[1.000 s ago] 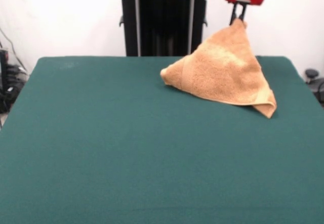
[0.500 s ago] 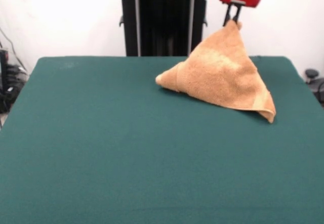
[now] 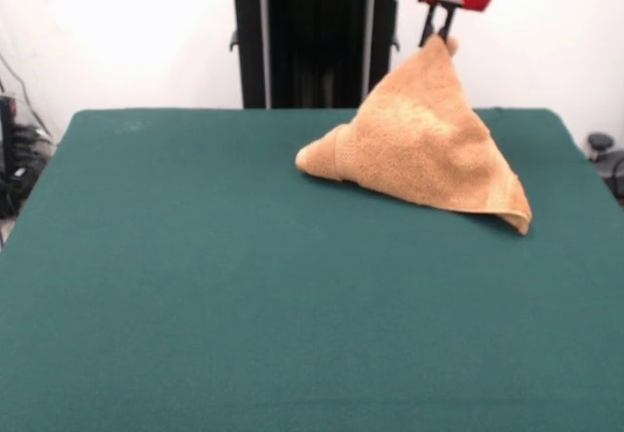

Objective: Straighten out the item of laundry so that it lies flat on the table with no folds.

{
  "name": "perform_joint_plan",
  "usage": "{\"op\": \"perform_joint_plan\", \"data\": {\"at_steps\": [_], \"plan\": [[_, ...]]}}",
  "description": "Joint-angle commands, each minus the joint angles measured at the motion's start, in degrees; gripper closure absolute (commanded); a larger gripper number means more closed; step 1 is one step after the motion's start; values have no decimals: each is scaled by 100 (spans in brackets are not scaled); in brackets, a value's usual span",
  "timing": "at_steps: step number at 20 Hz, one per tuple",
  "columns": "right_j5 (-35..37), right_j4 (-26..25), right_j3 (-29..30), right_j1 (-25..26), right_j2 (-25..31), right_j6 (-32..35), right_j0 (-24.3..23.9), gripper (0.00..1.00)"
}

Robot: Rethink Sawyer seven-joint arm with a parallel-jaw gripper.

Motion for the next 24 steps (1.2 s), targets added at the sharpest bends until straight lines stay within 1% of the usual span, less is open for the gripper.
{"op": "perform_joint_plan", "data": {"at_steps": [1,3,6,9,12,15,17,21,24], "plan": [[-534,87,256,323,304,1310,338,100],[-559,170,299,324,327,1401,410,100],[-700,379,378,393,356,1675,647,100],[-833,638,411,499,292,2007,1038,100],[-848,911,408,563,238,2168,1346,100],[-685,1177,302,610,95,2277,1709,100],[-647,1350,276,629,77,2334,1862,100],[-726,1487,254,712,118,2338,1917,100],[-907,1448,300,776,229,2299,1793,100]]}}
